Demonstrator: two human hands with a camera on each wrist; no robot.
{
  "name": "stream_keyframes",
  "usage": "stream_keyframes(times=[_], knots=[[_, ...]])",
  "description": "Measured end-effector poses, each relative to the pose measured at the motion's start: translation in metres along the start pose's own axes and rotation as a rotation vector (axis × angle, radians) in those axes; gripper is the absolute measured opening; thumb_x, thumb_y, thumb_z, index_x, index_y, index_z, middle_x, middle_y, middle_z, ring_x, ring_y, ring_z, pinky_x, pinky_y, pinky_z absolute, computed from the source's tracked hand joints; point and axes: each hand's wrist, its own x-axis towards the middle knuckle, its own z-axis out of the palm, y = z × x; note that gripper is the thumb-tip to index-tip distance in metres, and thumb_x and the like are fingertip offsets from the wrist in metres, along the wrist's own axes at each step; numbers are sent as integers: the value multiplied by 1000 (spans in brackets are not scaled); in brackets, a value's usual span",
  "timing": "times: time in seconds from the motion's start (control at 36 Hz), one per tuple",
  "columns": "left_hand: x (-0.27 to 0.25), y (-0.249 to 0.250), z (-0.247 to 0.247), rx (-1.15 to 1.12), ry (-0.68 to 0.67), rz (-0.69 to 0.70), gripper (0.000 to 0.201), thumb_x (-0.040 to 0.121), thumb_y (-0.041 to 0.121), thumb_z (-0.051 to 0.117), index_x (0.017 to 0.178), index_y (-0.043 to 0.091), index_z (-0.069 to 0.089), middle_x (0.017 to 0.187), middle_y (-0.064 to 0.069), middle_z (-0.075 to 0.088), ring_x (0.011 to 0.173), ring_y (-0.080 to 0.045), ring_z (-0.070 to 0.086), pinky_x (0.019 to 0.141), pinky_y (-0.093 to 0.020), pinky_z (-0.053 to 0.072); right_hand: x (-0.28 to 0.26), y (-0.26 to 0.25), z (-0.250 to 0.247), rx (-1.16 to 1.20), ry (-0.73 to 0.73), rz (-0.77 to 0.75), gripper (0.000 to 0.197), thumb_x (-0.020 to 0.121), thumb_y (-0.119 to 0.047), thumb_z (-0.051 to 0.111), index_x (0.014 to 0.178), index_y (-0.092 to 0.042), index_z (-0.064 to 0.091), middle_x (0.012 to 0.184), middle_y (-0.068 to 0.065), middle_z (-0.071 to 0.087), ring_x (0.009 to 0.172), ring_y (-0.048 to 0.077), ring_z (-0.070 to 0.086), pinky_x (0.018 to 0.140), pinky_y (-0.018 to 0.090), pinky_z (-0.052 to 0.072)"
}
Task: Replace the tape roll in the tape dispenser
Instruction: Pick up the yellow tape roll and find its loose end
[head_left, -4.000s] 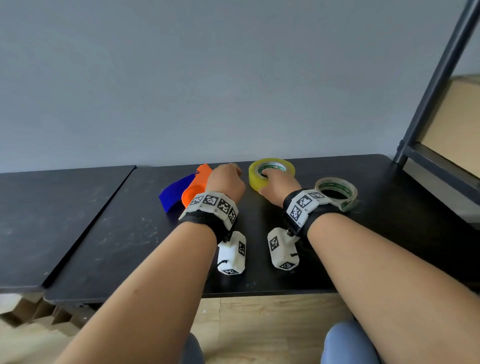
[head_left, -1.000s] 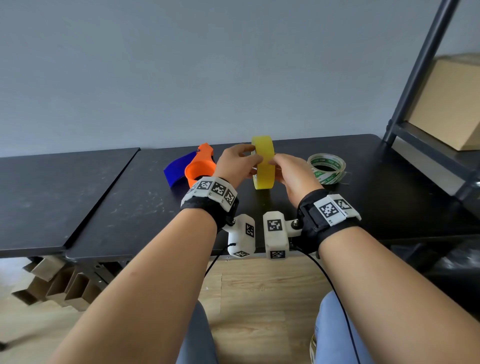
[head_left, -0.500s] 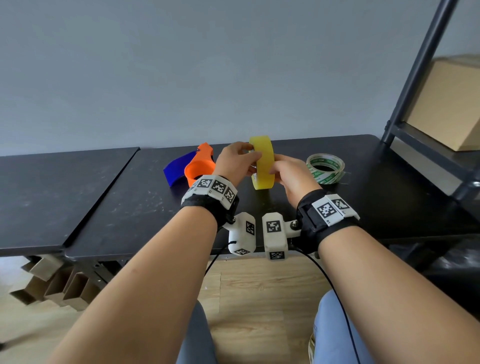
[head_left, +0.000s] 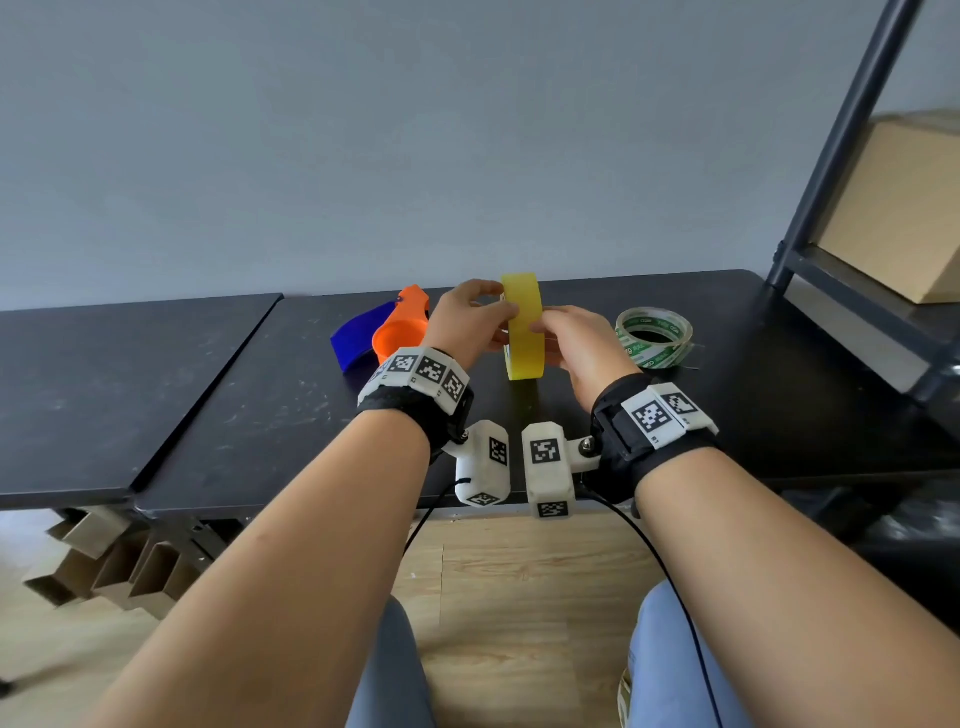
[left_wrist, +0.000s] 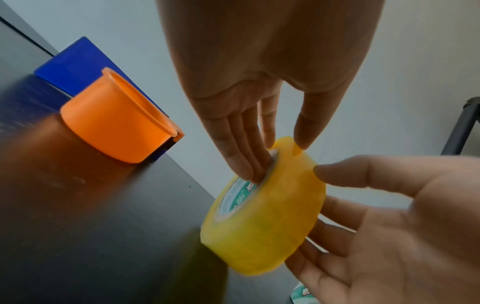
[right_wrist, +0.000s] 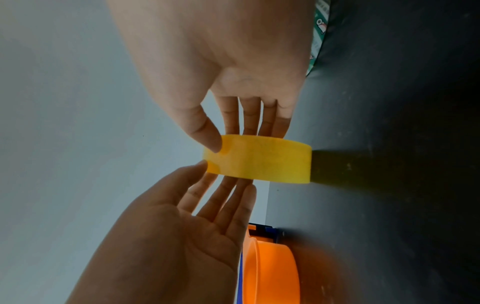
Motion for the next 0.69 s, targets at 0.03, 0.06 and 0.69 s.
stream_keyframes(times=[0.03,0.06,0.69], knots=[[0,-1,0,-1,0,1,36,89,13,62,125,10,58,85,-10,70,67,-15,67,70,-28,58,1,0,0,-2,2,14,11,87,-14,56,94,-13,65,114,14,67,106,28,63,90,37,51],[0,-1,1,-2,0,3,37,89,14,62,125,10,58,85,-10,70,66,-15,67,69,-27,59,1,0,0,-3,5,27,10,87,-15,56,90,-13,65,115,15,67,108,28,62,94,39,51],[7,-2,6,60,79,67,43,92,20,62,131,6,54,85,-10,69,68,-16,66,77,-33,60,-1,3,-2,-54,-28,-2,47,64,3,54,105,-18,65,116,14,66,113,33,59,100,49,49]])
